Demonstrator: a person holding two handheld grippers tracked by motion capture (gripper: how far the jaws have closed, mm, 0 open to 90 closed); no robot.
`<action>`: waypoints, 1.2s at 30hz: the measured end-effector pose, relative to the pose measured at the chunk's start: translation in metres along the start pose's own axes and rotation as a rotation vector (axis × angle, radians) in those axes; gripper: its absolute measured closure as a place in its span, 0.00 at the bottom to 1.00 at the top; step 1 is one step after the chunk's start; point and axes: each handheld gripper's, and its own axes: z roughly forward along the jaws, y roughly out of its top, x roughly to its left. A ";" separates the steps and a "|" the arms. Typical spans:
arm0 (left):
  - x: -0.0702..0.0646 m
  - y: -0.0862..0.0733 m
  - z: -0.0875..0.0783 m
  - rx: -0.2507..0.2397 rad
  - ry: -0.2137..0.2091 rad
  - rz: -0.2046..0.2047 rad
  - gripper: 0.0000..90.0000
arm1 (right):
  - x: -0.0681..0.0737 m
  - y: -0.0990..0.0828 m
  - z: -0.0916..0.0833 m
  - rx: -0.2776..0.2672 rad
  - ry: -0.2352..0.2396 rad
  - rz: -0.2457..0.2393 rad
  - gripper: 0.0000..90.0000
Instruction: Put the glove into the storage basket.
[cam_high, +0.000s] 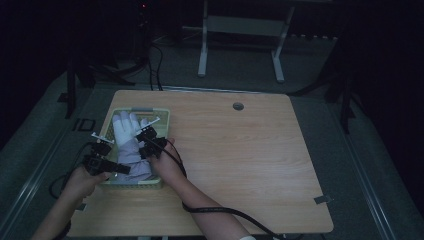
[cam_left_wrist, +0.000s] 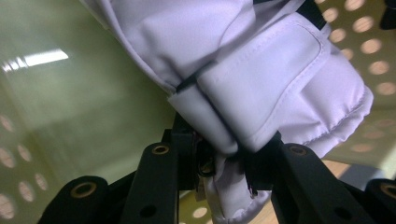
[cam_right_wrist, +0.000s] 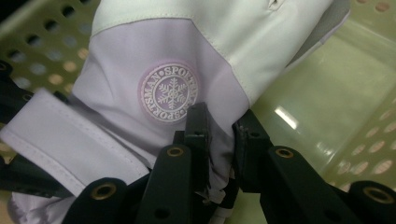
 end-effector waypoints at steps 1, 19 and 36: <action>0.000 0.000 0.000 -0.001 0.000 -0.007 0.76 | 0.001 0.000 0.001 0.008 -0.010 -0.005 0.85; -0.023 -0.004 -0.007 -0.069 0.206 0.079 0.51 | -0.007 0.004 -0.015 -0.086 -0.013 -0.044 0.53; -0.053 -0.017 -0.020 -0.377 0.194 0.129 0.01 | -0.037 -0.005 -0.048 -0.210 0.116 -0.073 0.15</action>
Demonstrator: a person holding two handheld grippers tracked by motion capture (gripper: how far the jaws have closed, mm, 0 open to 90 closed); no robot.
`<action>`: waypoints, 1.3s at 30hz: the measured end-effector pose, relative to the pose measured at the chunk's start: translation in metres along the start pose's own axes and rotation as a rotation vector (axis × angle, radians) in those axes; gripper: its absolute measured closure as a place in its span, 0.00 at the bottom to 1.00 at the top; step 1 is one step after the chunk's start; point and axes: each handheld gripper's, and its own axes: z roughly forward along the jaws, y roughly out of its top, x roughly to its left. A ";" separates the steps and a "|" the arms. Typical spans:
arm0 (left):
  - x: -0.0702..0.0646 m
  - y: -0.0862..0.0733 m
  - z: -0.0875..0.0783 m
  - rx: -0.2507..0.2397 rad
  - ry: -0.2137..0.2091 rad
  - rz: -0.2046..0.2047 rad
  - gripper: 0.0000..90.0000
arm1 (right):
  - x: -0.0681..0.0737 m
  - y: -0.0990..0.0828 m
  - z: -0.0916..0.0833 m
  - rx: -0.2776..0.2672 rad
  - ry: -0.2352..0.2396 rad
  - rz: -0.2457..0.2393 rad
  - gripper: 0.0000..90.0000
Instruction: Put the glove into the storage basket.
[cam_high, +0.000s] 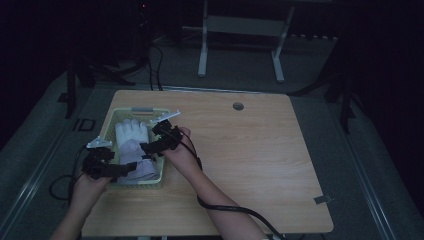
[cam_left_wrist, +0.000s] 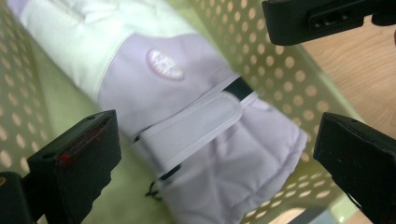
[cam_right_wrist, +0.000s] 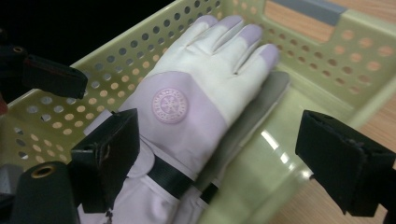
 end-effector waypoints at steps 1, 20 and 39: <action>-0.003 0.000 0.001 -0.009 -0.001 0.009 0.01 | -0.002 -0.001 -0.003 -0.008 0.001 -0.002 0.15; -0.080 0.007 0.027 -0.118 -0.109 0.140 0.01 | -0.042 -0.045 -0.055 -0.029 -0.036 -0.058 0.15; -0.152 0.004 0.054 -0.115 -0.269 0.277 0.01 | -0.076 -0.094 -0.094 -0.038 -0.054 -0.035 0.15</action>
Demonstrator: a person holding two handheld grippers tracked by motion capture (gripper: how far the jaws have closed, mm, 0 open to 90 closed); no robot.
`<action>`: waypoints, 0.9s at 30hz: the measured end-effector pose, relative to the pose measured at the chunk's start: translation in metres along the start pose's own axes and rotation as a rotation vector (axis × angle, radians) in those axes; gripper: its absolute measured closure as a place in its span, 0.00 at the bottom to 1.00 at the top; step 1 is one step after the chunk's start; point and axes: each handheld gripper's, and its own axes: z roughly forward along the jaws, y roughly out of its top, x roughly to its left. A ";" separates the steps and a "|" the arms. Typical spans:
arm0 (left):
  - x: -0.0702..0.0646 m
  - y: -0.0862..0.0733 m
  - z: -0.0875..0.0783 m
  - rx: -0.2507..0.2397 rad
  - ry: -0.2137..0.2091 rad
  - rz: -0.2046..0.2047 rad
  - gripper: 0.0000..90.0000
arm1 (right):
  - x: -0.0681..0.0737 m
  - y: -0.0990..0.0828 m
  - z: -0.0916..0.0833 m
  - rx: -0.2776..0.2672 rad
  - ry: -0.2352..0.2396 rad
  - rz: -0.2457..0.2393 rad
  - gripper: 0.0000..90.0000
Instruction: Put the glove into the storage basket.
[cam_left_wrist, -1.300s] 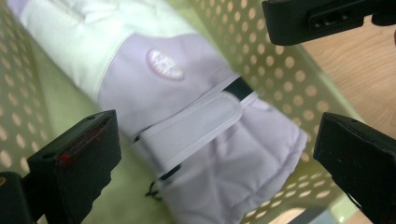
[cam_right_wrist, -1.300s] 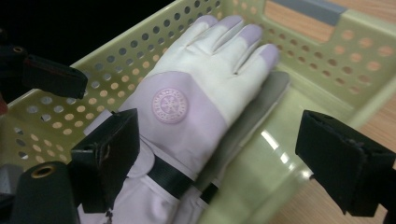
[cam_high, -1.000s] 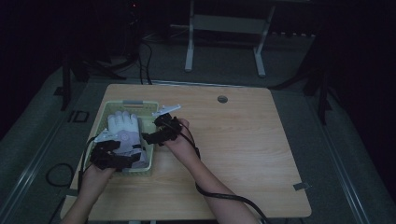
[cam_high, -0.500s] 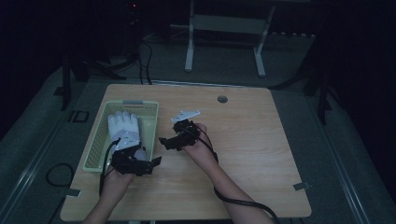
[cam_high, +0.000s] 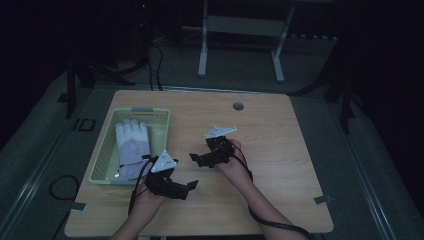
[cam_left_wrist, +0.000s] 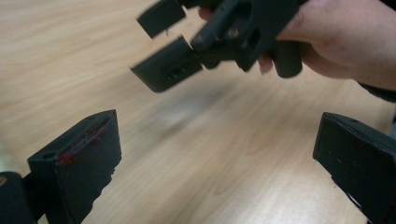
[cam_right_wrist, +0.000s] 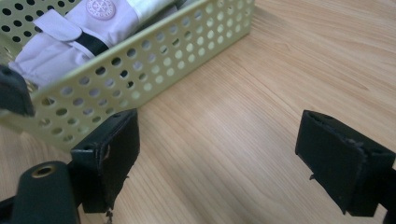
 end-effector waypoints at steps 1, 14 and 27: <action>-0.002 -0.001 0.003 0.004 -0.013 0.002 0.01 | -0.002 -0.003 -0.002 -0.005 -0.001 0.001 0.15; -0.023 -0.014 0.040 0.027 -0.066 0.051 0.01 | -0.024 -0.045 -0.018 -0.012 -0.013 0.044 0.16; -0.036 -0.029 0.061 0.041 -0.136 0.090 0.01 | -0.036 -0.081 -0.033 0.001 -0.039 0.058 0.16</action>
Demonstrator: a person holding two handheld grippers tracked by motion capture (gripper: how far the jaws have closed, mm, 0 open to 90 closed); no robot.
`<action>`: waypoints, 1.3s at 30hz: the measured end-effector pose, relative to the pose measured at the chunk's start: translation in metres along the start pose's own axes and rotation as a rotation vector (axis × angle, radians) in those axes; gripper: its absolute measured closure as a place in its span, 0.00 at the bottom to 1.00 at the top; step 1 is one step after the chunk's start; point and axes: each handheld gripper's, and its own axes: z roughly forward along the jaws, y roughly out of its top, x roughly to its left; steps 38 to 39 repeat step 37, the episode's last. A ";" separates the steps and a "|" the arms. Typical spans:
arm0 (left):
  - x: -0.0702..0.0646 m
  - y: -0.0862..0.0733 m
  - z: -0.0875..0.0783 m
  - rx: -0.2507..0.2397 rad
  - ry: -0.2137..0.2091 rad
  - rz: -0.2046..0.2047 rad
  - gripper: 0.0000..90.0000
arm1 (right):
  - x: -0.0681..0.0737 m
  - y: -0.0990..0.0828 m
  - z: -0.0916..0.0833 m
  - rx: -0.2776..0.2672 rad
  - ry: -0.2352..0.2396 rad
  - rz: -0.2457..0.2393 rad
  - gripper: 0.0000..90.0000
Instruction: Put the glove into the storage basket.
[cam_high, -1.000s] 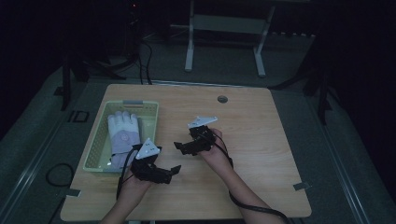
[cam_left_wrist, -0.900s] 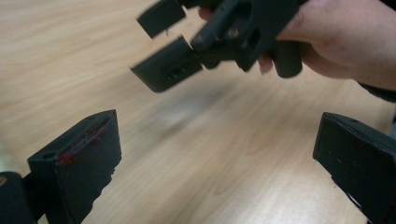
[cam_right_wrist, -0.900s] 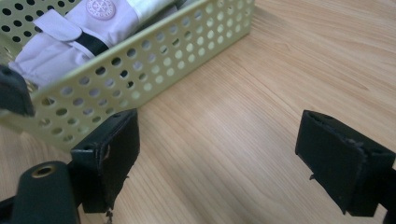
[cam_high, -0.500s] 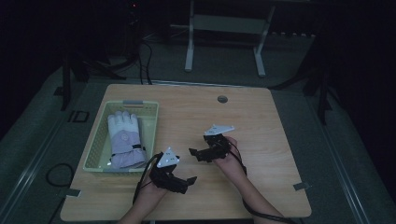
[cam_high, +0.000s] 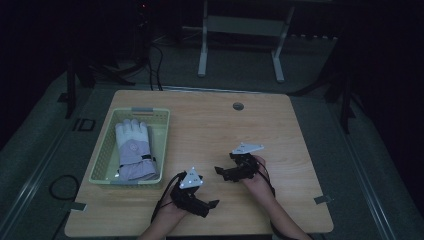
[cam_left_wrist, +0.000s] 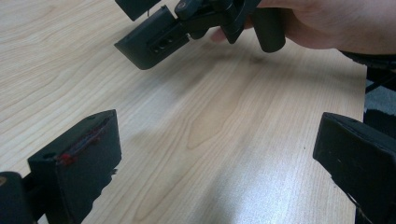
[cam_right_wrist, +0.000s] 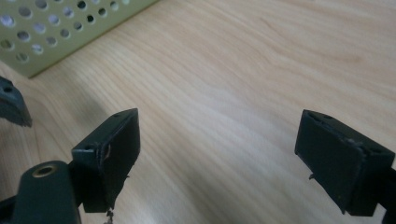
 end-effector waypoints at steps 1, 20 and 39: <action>0.000 -0.001 0.001 0.003 -0.003 0.001 0.01 | 0.000 -0.003 -0.001 0.004 -0.003 0.004 0.16; -0.007 -0.008 0.013 0.033 -0.044 0.019 0.01 | -0.008 -0.041 -0.020 -0.038 0.012 -0.012 0.16; -0.002 -0.013 0.012 0.023 -0.067 -0.013 0.01 | -0.010 -0.045 -0.023 -0.036 -0.012 -0.019 0.16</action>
